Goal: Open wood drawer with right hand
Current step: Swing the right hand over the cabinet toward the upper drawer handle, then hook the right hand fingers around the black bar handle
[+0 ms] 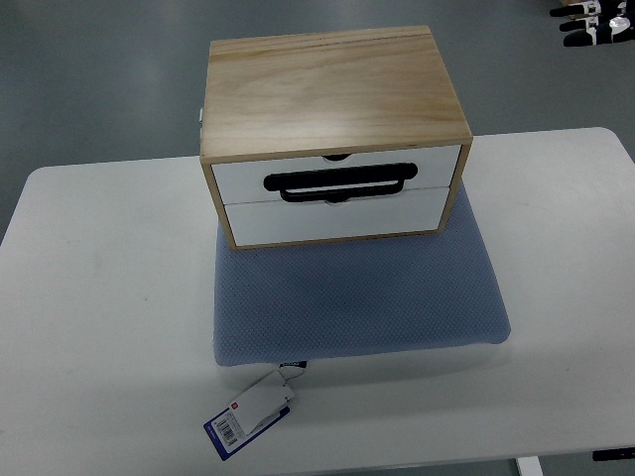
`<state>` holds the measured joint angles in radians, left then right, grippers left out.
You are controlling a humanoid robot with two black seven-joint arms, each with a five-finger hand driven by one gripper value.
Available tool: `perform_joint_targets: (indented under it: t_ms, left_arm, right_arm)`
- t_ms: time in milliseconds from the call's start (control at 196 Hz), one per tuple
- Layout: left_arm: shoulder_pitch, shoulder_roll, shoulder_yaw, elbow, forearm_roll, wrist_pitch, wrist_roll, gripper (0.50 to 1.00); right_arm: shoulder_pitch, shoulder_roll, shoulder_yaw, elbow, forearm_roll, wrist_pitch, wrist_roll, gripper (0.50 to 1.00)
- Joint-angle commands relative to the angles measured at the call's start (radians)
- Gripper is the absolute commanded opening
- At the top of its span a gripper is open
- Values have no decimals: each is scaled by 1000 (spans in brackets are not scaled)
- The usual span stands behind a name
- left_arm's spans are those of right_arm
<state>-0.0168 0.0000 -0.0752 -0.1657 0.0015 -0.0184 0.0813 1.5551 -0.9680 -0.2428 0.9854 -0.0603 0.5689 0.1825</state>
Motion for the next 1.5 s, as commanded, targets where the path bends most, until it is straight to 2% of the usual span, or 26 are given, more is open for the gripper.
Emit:
perform_joint_targets:
  t_ms: [0,224,229,270,382,388,428,479,484,576,729,801,1101,1418,1494]
  left_arm:
    - [0,0,0,0,0,0,0,1000]
    - [0,0,0,0,0,0,0,1000]
    - [0,0,0,0,0,0,0,1000]
    - [0,0,0,0,0,0,0,1000]
    - [0,0,0,0,0,0,0,1000]
    - [0,0,0,0,0,0,0,1000]
    - [0,0,0,0,0,0,0,1000]
    - [0,0,0,0,0,0,0,1000]
    - [0,0,0,0,0,0,0,1000]
    - [0,0,0,0,0,0,0,1000]
    - [0,0,0,0,0,0,0,1000]
    - [0,0,0,0,0,0,0,1000]
    - [0,0,0,0,0,0,0,1000]
    - [0,0,0,0,0,0,0,1000]
    - [0,0,0,0,0,0,0,1000]
  right_arm:
    - [94,11,-78,59,-24,2,-2,932]
    - [207,72,-144,137,-98,0,-31,932]
    - [235,104,-165,144,-99,-1,-47,930]
    - [263,129,-191,150,-99,-1,-57,930]
    - [310,161,-242,157,-99,-7,-58,930]
    - [357,193,-289,160,-99,-6,-58,930]
    - [393,218,-322,171,-99,-6,-58,930]
    - [393,218,-322,171,-99,-6,-58,930]
    - [428,236,-358,186,-99,-6,-58,930]
    - [488,272,-401,242,-99,-7,-58,930]
    - [534,301,-434,295,-99,-7,-58,930]
    - [582,361,-480,334,-98,-9,-64,926]
    - [637,520,-570,343,-92,-43,-74,917]
    - [637,603,-587,343,-90,-57,-91,915]
    - [634,629,-587,343,-72,-84,-110,913]
